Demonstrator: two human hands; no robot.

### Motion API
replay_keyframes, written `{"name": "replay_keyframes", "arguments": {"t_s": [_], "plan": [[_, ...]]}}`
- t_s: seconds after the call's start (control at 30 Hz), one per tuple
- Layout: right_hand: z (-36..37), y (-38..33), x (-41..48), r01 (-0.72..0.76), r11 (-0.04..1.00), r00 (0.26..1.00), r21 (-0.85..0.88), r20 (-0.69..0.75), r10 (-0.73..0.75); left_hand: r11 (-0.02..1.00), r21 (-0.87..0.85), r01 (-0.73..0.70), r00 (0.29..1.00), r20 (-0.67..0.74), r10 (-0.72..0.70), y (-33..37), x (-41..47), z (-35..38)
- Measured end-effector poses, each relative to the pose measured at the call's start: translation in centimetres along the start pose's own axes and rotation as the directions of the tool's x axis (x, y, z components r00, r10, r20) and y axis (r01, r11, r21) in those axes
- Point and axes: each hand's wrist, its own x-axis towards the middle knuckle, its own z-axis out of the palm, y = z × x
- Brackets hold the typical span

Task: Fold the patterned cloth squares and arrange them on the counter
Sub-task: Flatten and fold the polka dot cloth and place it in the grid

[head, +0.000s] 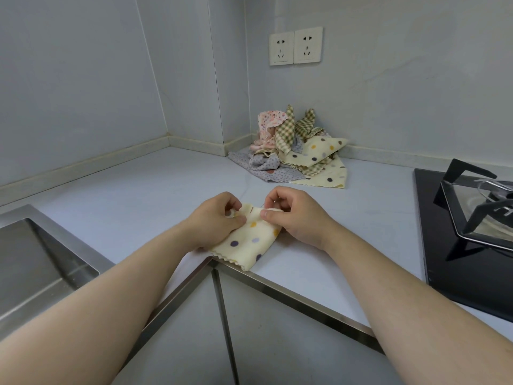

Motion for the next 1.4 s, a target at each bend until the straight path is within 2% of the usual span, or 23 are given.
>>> {"name": "replay_keyframes", "arguments": {"t_s": [0.1,0.17,0.23,0.33,0.43,0.57,0.67,0.73,0.8,0.87,0.97,1.07,1.2,1.3,1.4], "plan": [[-0.1,-0.2,-0.1,0.009,1.0,1.0,-0.018,-0.018,-0.009,0.994,-0.105,0.011,1.0,-0.005,-0.011,0.2,-0.1,0.0],[-0.1,-0.3,-0.2,0.021,0.999,0.999,-0.036,-0.036,-0.022,0.968,-0.251,0.019,0.999,-0.034,-0.028,0.2,-0.2,-0.2],[-0.1,-0.4,-0.3,0.047,0.997,0.997,-0.069,-0.061,-0.051,0.911,-0.411,0.038,0.998,-0.037,-0.058,0.3,-0.3,-0.5],[-0.1,-0.9,-0.6,0.108,0.985,0.987,-0.136,-0.101,-0.122,0.798,-0.597,0.085,0.996,0.029,-0.084,1.1,-0.5,-1.0],[-0.2,-1.2,-0.7,0.168,0.964,0.973,-0.208,-0.124,-0.197,0.735,-0.672,0.089,0.996,0.076,-0.051,2.1,-0.9,-1.5],[-0.1,-1.3,-0.6,0.267,0.916,0.929,-0.299,-0.175,-0.328,0.845,-0.533,-0.03,0.999,-0.03,0.017,2.8,-1.2,-2.0],[-0.2,-1.4,-0.5,0.333,0.858,0.874,-0.39,-0.213,-0.436,0.92,-0.333,-0.207,0.978,-0.051,0.201,3.1,-1.4,-2.9],[-0.4,-1.7,-0.4,0.378,0.808,0.823,-0.452,-0.235,-0.517,0.919,-0.244,-0.311,0.949,-0.033,0.313,3.3,-1.4,-3.5],[-0.5,-2.1,-0.4,0.413,0.75,0.767,-0.517,-0.247,-0.593,0.908,-0.17,-0.382,0.924,-0.085,0.373,3.5,-1.5,-3.9],[-0.5,-2.5,-0.4,0.445,0.689,0.711,-0.572,-0.242,-0.66,0.905,-0.118,-0.409,0.908,-0.153,0.39,3.7,-1.4,-4.3],[-0.4,-2.8,-0.5,0.488,0.615,0.652,-0.619,-0.21,-0.728,0.906,0.025,-0.423,0.893,-0.157,0.422,3.9,-1.4,-5.0],[-0.4,-2.7,-0.4,0.497,0.585,0.643,-0.64,-0.181,-0.744,0.901,0.16,-0.404,0.891,-0.152,0.427,4.0,-1.4,-5.4],[-0.3,-2.6,-0.3,0.487,0.595,0.66,-0.639,-0.176,-0.73,0.901,0.22,-0.375,0.889,-0.189,0.416,4.3,-1.6,-6.1],[-0.3,-2.6,-0.3,0.476,0.615,0.674,-0.629,-0.188,-0.714,0.909,0.214,-0.358,0.888,-0.221,0.402,4.5,-1.9,-6.7],[-0.3,-2.3,-0.3,0.454,0.653,0.7,-0.607,-0.211,-0.682,0.927,0.117,-0.356,0.897,-0.235,0.374,4.6,-2.1,-7.3]]}}
